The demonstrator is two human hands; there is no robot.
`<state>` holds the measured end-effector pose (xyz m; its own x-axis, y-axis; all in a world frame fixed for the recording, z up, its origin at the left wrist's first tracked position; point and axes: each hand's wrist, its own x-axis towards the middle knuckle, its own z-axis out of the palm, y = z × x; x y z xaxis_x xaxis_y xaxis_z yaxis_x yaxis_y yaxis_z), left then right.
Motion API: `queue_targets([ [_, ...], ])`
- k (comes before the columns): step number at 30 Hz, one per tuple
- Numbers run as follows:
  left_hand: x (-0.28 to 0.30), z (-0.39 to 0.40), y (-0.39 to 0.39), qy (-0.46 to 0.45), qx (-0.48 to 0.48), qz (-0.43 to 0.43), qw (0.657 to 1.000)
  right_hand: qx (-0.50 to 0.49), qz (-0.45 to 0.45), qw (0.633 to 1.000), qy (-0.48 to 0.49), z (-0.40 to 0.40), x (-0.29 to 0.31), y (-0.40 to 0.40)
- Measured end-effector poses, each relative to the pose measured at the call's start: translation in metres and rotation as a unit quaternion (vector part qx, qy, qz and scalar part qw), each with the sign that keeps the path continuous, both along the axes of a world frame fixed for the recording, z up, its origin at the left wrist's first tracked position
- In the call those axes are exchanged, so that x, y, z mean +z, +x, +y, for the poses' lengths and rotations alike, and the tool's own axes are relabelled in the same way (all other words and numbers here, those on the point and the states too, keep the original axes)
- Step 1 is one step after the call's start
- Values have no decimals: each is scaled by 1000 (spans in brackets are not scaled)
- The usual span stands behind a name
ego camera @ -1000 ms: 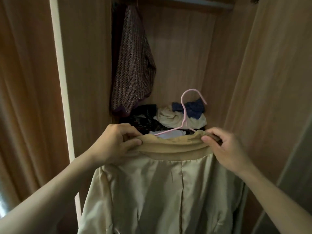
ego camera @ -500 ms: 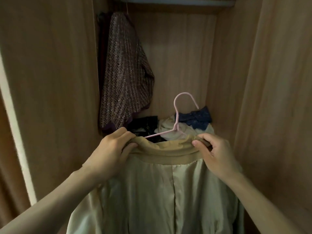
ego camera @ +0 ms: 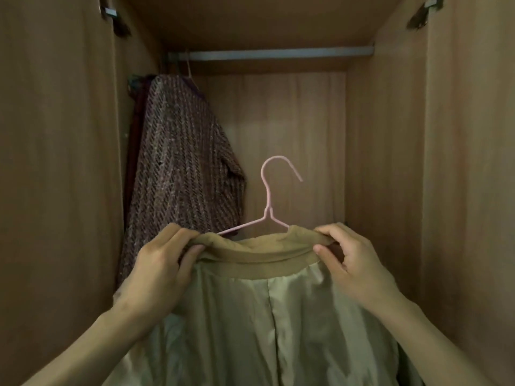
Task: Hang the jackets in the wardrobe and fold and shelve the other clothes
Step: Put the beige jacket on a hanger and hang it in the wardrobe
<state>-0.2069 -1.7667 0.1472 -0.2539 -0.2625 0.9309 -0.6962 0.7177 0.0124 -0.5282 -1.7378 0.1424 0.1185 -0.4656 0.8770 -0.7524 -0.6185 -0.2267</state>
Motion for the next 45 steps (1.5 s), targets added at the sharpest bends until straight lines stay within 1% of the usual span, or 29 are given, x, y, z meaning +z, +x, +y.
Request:
queue_targets([
  [3,12,-41,-6,-11,10,-2,1000,-41,-7,997,-58,-42,11,2],
  [6,32,-76,-11,-26,22,2,999,-73,-21,993,-93,-81,26,0],
  [11,84,-127,-7,-111,41,-7,993,-117,-9,979,-165,-142,71,5],
  [14,109,-153,-3,-148,64,-13,987,-117,-20,972,-205,-176,90,10],
  [18,133,-177,-1,-203,108,-36,972,-89,-39,965,-245,-216,111,16],
  [21,152,-192,1,-223,149,-41,962,-70,-46,959,-271,-249,133,21],
  [24,165,-208,2,-237,193,-39,951,-33,-81,956,-282,-281,153,28],
  [27,177,-221,-1,-256,233,-50,937,13,-119,943,-310,-312,165,34],
  [32,204,-233,-19,-293,314,-81,899,126,-170,926,-313,-367,191,30],
  [37,236,-239,-37,-314,386,-92,863,157,-185,909,-339,-411,232,36],
  [42,271,-246,-32,-328,444,-114,826,195,-200,909,-310,-448,275,65],
  [45,293,-255,-22,-341,462,-132,808,208,-209,909,-296,-468,300,88],
])
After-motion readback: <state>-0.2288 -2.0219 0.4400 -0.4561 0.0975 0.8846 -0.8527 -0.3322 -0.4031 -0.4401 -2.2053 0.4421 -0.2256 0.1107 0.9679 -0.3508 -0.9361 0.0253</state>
